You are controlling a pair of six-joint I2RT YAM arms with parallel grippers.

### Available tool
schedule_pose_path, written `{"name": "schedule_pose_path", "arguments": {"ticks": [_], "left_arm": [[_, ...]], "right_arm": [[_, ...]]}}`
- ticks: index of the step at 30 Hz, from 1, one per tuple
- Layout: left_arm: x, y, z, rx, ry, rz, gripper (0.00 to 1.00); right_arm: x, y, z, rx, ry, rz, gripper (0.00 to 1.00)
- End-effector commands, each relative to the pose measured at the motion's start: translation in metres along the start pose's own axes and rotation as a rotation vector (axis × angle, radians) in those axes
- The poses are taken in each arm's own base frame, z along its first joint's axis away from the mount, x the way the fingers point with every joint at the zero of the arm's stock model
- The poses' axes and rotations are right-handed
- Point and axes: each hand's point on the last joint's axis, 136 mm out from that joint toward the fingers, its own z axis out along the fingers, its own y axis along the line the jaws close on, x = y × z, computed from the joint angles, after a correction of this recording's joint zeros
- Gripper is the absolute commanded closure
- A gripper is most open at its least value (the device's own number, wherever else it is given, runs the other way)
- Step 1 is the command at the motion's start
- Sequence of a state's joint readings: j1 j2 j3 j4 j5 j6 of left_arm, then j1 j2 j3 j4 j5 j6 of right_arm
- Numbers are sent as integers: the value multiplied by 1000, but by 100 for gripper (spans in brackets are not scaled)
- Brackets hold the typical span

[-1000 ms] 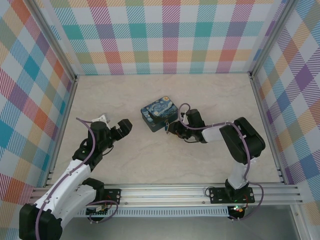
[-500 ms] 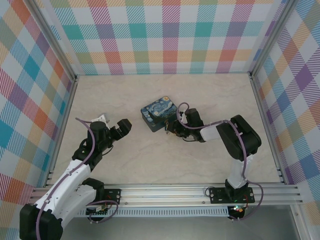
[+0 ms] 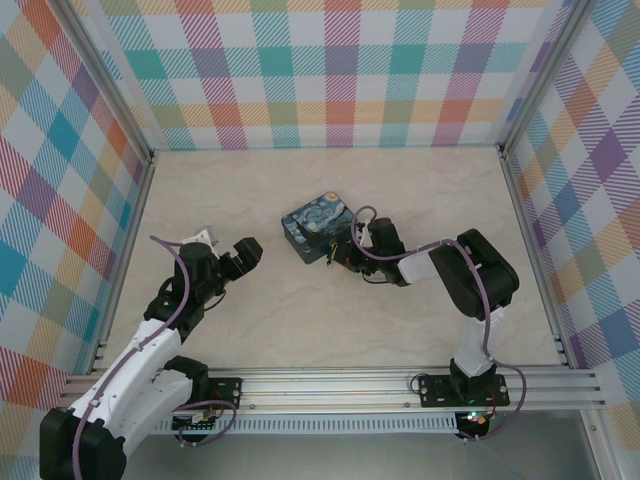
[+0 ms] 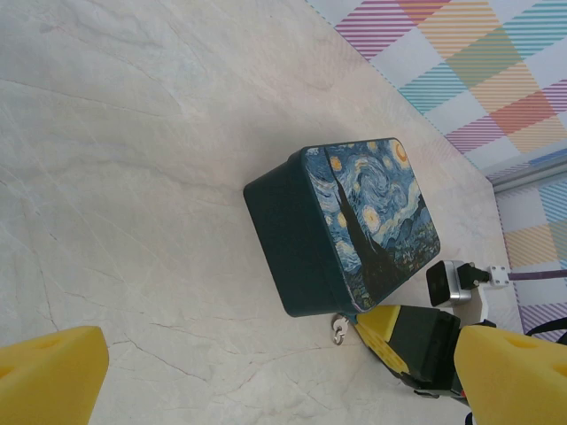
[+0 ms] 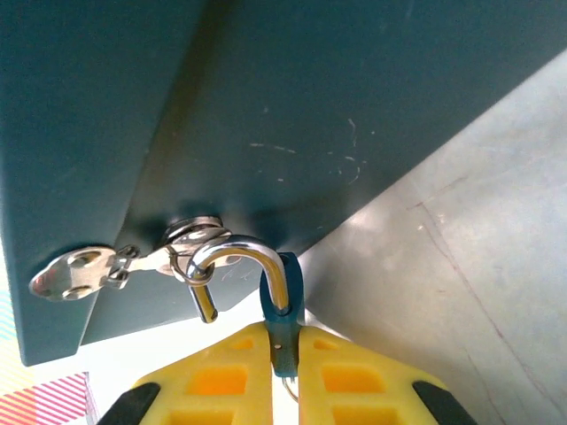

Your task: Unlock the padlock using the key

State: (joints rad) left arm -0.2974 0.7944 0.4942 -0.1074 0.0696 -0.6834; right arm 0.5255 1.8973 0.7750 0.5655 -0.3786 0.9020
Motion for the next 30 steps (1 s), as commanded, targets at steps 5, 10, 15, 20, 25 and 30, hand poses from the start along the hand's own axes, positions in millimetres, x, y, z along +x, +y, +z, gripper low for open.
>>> {"name": "schedule_pose_path", "arguments": {"ticks": [5,10,15,20,25,30], "left_arm": [[3,6,-1,-15,15,5,0],[3,5,0,-12,20,5,0],[3,5,0,-12,20,5,0],[4,6,0,-14,21,7,0],[6,9,1,-23,27,21,0],[7,11,0,-27,29,31,0]], "right_arm": [[-14,9,-8,-39,-105,60,88],[-21,10,-10,-40,-134,92,88],[-28,8,-14,-26,-167,147,88],[-37,5,-15,-10,-195,179,88],[-44,5,-16,9,-197,189,88],[-49,2,-18,37,-204,195,88]]}}
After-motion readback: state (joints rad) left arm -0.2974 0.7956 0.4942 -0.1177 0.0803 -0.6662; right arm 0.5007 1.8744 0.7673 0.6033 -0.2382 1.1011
